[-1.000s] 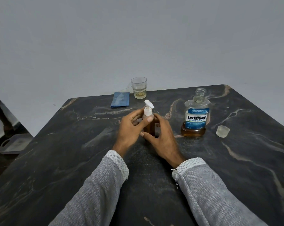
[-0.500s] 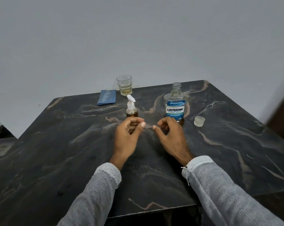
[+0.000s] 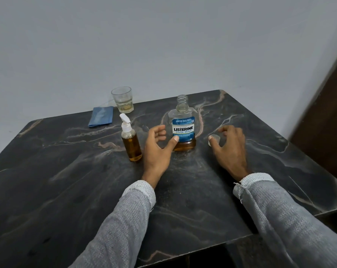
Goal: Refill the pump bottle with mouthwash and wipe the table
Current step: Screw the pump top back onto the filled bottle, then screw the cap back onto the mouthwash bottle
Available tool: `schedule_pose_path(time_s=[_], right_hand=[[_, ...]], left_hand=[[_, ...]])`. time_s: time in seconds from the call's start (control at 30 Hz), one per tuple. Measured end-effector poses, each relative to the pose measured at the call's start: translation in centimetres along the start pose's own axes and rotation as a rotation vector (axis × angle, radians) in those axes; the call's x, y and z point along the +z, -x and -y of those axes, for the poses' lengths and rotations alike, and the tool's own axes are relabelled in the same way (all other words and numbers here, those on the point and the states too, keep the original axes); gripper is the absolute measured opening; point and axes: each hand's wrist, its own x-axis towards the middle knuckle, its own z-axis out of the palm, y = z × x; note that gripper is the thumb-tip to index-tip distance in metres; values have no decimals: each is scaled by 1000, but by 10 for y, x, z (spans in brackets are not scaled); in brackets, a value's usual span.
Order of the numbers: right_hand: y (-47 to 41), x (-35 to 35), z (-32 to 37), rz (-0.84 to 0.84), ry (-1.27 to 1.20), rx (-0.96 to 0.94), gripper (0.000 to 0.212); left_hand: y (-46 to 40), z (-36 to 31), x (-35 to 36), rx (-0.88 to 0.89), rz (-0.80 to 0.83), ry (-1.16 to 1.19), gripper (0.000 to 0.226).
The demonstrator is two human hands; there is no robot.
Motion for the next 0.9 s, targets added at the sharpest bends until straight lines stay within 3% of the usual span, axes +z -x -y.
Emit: schedule_pose_path(time_s=[0.1,0.2,0.5,0.77,0.9], right_hand=[[-4,4,-2,79,86,31,47],[-5,8,-4,116,134,10,50],[-2,8,-4,49,-89,-81,42],[-6,-11,20,128,-340,-78,54],[-24,-36,54,146,-403,-171,45]], left_hand=[[-9,5,8,-29,58,-18,66],[-13,10,14,-42,115,-7,73],[-15,20,20,28,150,-70,48],[-19,23,22,34,152,-81,49],[-18,22,21,56,166,-104,42]])
